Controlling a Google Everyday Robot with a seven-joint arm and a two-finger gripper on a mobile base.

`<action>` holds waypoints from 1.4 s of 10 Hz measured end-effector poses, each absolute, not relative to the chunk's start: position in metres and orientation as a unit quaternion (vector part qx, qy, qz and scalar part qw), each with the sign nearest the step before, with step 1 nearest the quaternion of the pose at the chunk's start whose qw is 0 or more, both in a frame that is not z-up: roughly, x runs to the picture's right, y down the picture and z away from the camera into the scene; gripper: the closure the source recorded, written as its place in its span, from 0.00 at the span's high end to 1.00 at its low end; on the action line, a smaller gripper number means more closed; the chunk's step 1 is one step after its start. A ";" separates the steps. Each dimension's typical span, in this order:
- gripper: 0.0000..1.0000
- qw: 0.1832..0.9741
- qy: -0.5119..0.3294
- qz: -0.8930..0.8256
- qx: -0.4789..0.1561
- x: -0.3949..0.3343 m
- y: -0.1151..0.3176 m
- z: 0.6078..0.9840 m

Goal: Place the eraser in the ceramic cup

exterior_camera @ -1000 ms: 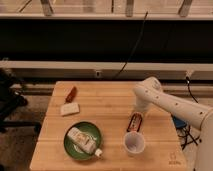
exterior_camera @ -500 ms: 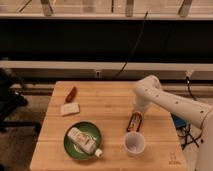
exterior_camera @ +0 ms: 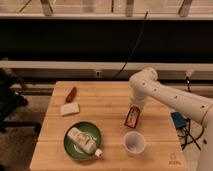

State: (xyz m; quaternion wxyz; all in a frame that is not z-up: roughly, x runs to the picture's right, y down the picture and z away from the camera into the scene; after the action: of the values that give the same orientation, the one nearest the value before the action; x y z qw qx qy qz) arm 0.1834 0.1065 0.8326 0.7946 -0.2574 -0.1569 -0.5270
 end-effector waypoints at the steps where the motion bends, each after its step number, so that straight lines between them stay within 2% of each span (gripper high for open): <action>1: 0.00 0.795 -0.155 -0.532 -0.248 0.181 0.098 0.827; 6: 0.00 0.792 -0.154 -0.557 -0.196 0.164 0.074 0.792; 14: 0.00 0.790 -0.158 -0.577 -0.137 0.154 0.078 0.724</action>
State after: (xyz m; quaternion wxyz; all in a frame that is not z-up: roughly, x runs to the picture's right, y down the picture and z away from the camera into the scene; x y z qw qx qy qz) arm 0.1537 0.0779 0.7240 0.7896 -0.1367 -0.1576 -0.5771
